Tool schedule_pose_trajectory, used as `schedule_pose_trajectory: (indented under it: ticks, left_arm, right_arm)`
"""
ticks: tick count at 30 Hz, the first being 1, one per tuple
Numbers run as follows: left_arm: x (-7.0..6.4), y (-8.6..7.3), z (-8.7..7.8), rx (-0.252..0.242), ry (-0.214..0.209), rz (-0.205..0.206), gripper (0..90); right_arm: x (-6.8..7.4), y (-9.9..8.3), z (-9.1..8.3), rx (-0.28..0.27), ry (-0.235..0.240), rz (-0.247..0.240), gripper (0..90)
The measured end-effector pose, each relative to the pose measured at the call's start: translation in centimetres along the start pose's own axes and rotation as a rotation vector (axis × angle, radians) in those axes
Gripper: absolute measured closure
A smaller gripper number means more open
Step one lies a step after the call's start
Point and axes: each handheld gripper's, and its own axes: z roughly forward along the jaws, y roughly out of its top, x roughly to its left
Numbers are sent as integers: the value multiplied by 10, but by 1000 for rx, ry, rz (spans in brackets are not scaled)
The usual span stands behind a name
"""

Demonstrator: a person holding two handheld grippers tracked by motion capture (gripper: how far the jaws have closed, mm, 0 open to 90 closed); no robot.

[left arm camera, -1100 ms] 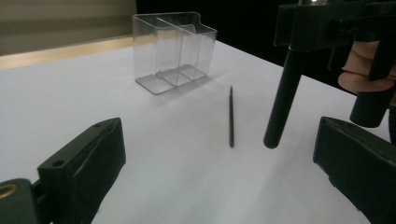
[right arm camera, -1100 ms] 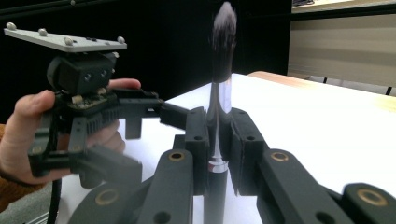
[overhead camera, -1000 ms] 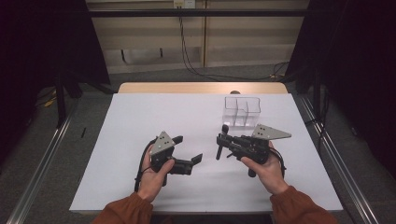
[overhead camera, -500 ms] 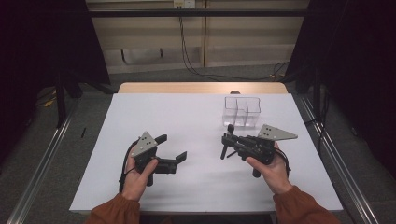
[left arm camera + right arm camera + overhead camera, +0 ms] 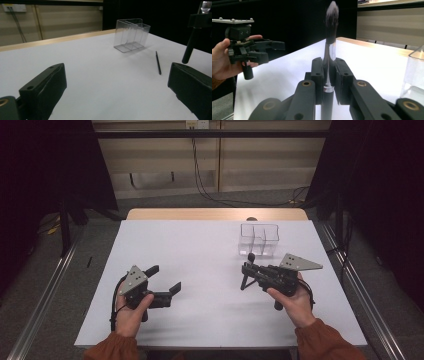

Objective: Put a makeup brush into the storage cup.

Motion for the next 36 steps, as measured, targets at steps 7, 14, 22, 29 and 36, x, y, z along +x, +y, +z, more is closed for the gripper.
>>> schedule_pose_trajectory:
  ticks: [7, 14, 22, 29, 36]
  left_arm:
    - [16, -8, -22, -23, 57, -18, 19]
    - [20, -17, -41, -22, 85, -32, 19]
    - [17, -21, -45, -16, 77, -31, 19]
    - [15, -21, -48, -19, 90, -26, 19]
    - [16, -22, -48, -16, 97, -17, 18]
  right_arm:
    - [-8, -1, -9, -7, -34, 6, 797]
    - [-11, -1, -15, -12, -54, 4, 796]
    - [-20, 5, -22, -24, -84, 3, 797]
    - [-37, 15, -28, -44, -136, -2, 797]
    - [-51, 28, -31, -68, -180, -33, 796]
